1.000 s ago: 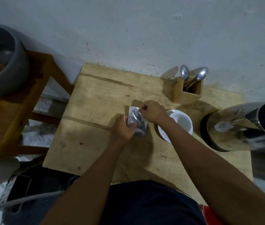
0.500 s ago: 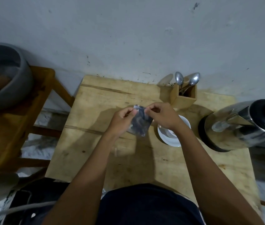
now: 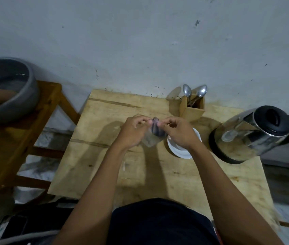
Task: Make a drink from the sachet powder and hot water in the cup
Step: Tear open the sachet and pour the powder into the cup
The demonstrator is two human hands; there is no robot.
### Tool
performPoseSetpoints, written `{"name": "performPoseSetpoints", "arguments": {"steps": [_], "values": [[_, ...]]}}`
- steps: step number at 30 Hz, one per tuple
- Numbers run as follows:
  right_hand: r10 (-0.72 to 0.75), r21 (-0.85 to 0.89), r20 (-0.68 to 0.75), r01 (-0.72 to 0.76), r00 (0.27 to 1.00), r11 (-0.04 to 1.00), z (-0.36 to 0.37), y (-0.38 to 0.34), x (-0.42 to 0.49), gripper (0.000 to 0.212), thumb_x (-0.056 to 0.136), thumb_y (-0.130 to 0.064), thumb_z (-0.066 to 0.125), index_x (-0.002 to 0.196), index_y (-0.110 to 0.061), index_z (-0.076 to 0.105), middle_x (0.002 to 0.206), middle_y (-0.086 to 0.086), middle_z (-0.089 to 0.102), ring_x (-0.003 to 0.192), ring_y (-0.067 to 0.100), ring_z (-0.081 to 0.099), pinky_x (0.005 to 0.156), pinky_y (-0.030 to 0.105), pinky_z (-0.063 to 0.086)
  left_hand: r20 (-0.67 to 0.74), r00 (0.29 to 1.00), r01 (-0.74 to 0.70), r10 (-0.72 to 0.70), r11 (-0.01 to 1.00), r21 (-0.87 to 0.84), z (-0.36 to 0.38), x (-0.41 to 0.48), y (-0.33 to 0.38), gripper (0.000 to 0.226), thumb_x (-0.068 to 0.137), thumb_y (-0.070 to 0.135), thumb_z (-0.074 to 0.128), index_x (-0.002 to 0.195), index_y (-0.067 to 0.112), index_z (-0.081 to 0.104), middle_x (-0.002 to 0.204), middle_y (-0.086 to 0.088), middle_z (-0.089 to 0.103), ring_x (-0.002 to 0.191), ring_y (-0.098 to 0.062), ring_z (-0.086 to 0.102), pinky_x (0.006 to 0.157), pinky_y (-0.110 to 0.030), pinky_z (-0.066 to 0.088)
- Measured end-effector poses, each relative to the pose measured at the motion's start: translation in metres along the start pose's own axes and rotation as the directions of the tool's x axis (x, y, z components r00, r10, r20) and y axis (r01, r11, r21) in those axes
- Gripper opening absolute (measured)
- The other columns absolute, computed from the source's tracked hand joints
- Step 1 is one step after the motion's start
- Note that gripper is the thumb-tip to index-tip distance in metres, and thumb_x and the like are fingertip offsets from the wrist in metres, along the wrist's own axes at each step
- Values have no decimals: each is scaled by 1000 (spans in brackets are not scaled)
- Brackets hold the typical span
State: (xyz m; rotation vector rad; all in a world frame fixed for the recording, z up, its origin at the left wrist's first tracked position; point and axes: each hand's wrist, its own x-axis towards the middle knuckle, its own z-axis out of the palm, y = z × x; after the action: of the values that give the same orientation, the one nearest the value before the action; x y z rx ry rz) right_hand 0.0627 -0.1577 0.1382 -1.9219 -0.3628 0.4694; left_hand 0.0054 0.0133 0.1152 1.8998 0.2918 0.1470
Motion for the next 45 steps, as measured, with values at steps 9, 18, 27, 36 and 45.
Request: {"name": "performPoseSetpoints", "arguments": {"steps": [9,18,27,36,45], "values": [[27,134,17,-30,999,991,-10,-3,-11,10,90,-10,69,91,-1,74,75,5,70,57,1,64,58,15,53,-18,1000,13,-15,995,-99,8,-10,17,19,89,20,63,76,32,70,87,16,66,84,0,60,82,-19,47],[-38,-35,12,38,999,999,-19,-5,-15,16,95,-27,63,109,-21,69,97,-11,66,82,-5,59,67,9,49,35,998,56,-52,991,-124,15,-14,23,11,90,26,63,85,23,72,83,10,69,81,-7,62,75,-27,51],[-44,-250,-73,25,996,968,-24,-14,-7,8,89,-31,70,95,-31,74,85,-18,67,80,3,62,68,21,52,64,995,81,-81,997,10,16,-14,30,12,90,25,63,91,21,74,92,3,75,92,-14,68,83,-29,54],[-13,-157,-9,12,1000,987,-25,-23,-11,4,85,-28,74,82,-30,73,84,-12,73,74,-1,65,56,9,46,65,997,34,-29,997,-64,12,-15,29,16,92,23,61,83,31,72,88,8,72,89,-12,66,83,-26,52],[-208,-604,96,223,973,765,-35,-37,-4,9,88,-41,68,94,-37,72,74,-27,59,70,-2,51,68,25,37,71,996,-61,54,993,104,16,-12,27,14,93,33,54,89,27,66,96,11,66,97,-11,62,100,-41,44]]}}
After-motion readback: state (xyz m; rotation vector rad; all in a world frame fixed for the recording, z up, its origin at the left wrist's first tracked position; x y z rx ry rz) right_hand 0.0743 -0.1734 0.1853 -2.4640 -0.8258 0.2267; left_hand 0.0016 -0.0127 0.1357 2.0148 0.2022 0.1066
